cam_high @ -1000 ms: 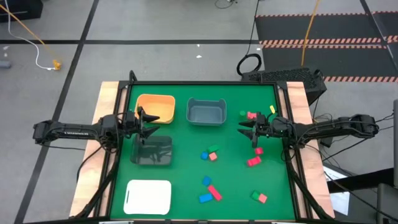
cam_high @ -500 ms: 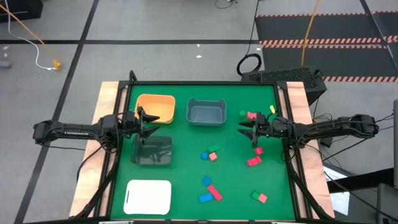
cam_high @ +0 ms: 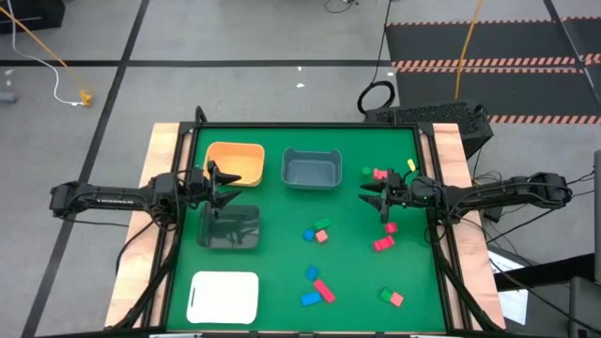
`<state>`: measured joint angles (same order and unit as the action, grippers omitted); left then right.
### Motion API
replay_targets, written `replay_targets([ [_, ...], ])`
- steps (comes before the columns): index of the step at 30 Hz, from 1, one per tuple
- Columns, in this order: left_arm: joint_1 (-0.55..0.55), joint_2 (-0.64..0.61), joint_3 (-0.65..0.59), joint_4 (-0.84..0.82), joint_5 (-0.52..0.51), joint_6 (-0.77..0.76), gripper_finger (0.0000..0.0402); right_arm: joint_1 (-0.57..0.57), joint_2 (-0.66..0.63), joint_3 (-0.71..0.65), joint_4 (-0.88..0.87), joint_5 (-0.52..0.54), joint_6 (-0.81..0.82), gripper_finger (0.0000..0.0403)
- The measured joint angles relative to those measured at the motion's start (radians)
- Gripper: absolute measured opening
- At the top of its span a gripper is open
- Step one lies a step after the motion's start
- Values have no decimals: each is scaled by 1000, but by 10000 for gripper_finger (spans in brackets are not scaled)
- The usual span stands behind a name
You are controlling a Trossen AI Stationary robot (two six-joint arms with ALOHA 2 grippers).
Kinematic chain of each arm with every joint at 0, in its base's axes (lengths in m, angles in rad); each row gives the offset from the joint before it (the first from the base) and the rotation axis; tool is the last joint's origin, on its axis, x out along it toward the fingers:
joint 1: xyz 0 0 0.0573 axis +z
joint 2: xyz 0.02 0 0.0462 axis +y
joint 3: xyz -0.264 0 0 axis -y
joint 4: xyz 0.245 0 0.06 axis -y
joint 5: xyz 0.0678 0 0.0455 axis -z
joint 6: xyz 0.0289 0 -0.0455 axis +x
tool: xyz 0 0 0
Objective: Sort & place blocks by color
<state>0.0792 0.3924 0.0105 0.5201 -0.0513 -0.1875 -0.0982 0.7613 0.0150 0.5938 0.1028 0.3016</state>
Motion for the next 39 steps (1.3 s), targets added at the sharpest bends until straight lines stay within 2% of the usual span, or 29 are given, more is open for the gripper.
replay_targets([
  [17,0,0,0,0,0,0,237,0,0,0,3,0,0,169],
  [26,0,0,0,0,0,0,237,2,0,0,113,-1,0,169],
  [35,0,0,0,0,0,0,237,2,0,0,151,-1,50,169],
  [39,0,0,0,0,0,0,237,2,0,0,150,53,60,169],
])
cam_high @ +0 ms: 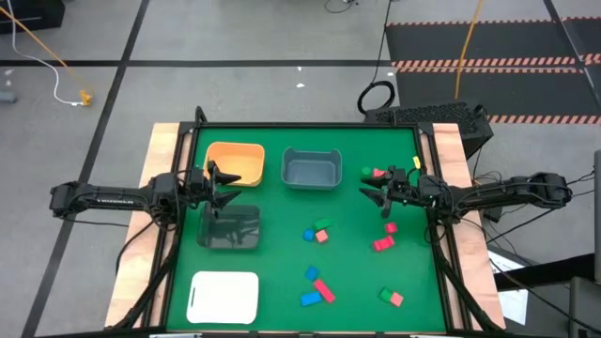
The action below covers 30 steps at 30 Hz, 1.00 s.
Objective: Sort & place blocks by color
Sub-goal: Put the green cylindrical block into the blue bin
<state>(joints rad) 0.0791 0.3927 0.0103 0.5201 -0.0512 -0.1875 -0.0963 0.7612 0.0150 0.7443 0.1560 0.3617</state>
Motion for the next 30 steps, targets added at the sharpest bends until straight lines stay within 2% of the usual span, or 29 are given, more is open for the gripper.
replay_targets([
  [4,0,0,0,0,0,0,237,0,0,0,-2,27,69,169],
  [13,0,0,0,0,0,0,237,0,0,0,45,34,109,169],
  [16,0,0,0,0,0,0,237,0,0,16,26,82,88,169],
  [22,0,0,0,0,0,0,237,-1,0,107,-54,86,-1,169],
  [30,0,0,0,0,0,0,237,-3,0,186,-215,219,-140,173],
])
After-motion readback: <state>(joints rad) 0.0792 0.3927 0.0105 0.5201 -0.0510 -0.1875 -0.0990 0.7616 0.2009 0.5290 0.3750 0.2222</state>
